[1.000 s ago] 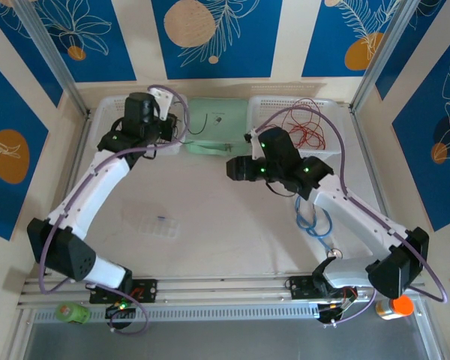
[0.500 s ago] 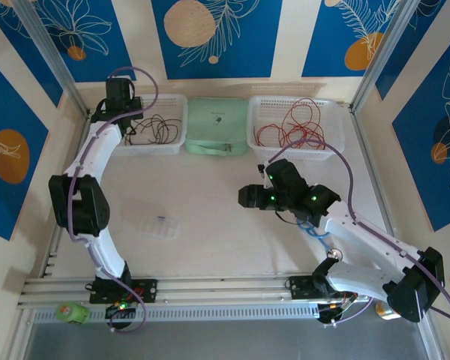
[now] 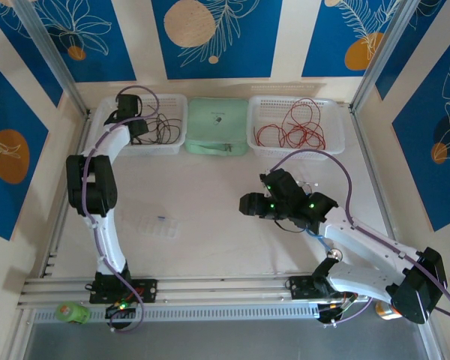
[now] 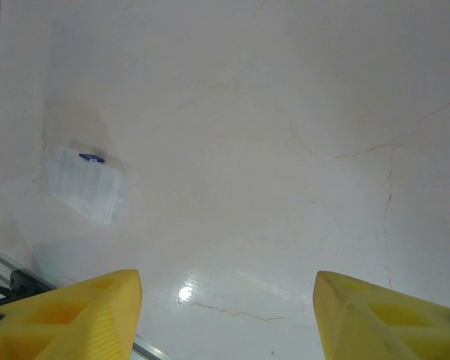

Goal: Untangle the cables

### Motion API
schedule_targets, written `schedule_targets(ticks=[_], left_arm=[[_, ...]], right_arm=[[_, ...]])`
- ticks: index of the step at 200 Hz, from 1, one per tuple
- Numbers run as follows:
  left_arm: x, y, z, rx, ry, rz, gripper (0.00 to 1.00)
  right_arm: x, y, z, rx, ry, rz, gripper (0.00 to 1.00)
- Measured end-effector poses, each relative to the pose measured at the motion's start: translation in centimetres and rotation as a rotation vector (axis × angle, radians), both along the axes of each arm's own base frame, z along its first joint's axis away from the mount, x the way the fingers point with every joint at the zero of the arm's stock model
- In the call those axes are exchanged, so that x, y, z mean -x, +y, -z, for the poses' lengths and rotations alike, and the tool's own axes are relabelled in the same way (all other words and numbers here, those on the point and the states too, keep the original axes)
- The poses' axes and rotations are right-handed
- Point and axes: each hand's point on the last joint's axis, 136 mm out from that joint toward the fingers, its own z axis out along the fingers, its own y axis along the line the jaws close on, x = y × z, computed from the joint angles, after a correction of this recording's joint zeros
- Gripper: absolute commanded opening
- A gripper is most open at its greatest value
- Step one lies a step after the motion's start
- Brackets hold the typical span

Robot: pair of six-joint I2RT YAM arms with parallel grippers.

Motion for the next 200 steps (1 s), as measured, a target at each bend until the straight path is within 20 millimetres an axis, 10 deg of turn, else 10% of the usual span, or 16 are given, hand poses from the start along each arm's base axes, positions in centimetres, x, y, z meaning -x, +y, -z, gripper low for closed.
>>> schedule_targets(ticks=[56,141,200], left_arm=[[0.2,-0.8,-2.2,0.052,-0.04,0.012,0.91],[7.8,-1.4,-18.9,0.048,-0.375,0.095,1.0],[17.6,-0.4,-16.3,-0.038,-0.496,0.106,1.0]], right_arm=[[-0.1,-0.1,0.0,0.004,-0.002,0.003,0.62],[-2.3,-3.6,-1.2,0.046,-0.094,0.086,0.64],[-6.0,-11.5,-1.9,0.202,-0.437,0.248,0.94]])
